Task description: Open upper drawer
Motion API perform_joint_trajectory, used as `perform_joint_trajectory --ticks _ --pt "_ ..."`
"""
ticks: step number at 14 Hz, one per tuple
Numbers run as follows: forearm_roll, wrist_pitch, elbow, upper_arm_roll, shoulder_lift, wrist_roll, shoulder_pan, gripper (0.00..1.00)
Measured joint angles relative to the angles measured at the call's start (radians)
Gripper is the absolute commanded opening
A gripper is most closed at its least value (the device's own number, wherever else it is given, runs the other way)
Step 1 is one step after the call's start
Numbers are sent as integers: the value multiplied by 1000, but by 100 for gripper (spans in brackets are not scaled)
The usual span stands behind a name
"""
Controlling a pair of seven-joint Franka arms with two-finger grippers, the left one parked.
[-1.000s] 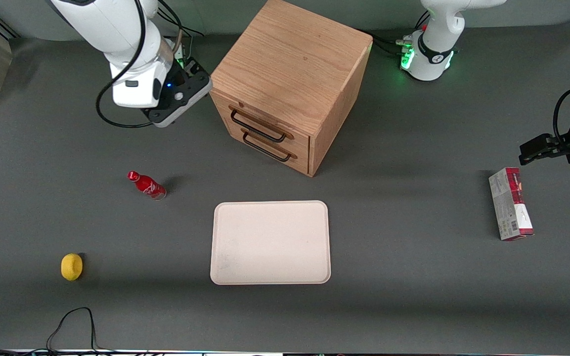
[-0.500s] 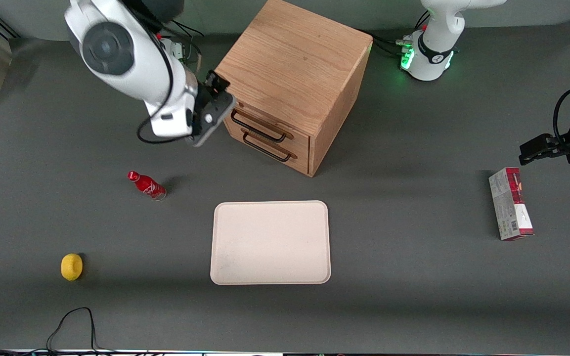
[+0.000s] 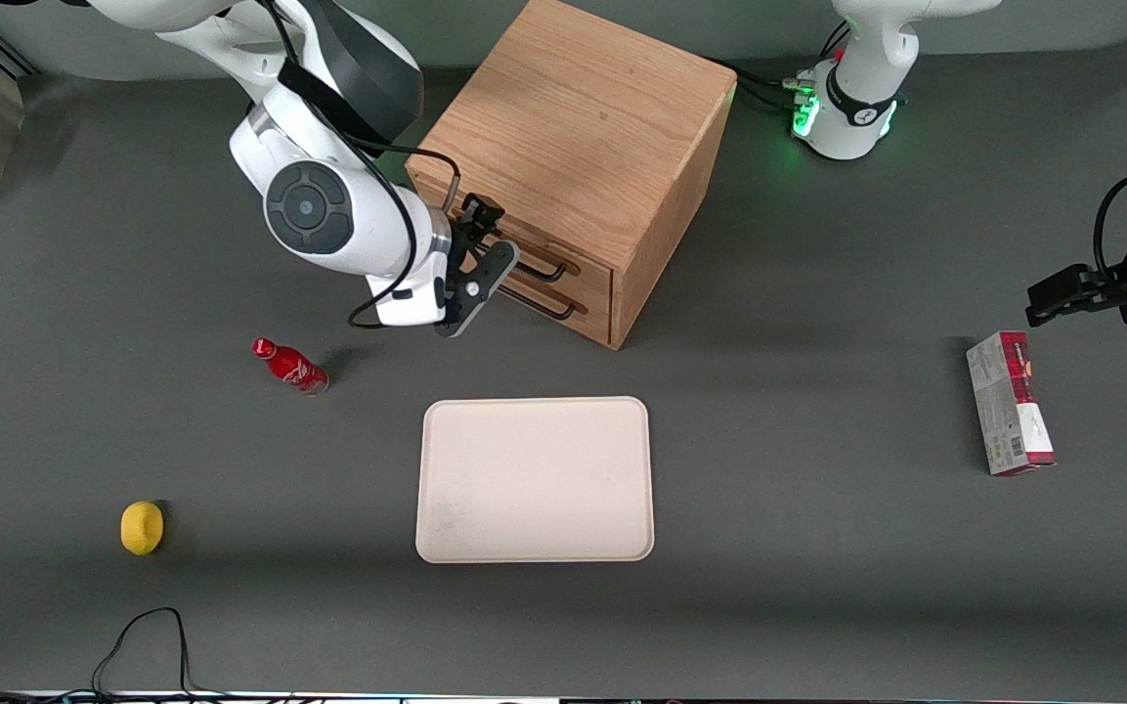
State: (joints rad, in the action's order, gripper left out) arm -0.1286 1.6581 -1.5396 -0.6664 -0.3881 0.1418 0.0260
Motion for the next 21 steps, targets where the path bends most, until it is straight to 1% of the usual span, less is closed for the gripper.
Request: perform_joint_trajectory --ticks 3,8,19,21 --pt "25 40 -41 -3 0 0 8 100" --pt "95 113 -116 -14 1 0 11 100" --pt "132 187 -158 -24 2 0 9 100" --pt "163 197 -155 -23 2 0 5 100"
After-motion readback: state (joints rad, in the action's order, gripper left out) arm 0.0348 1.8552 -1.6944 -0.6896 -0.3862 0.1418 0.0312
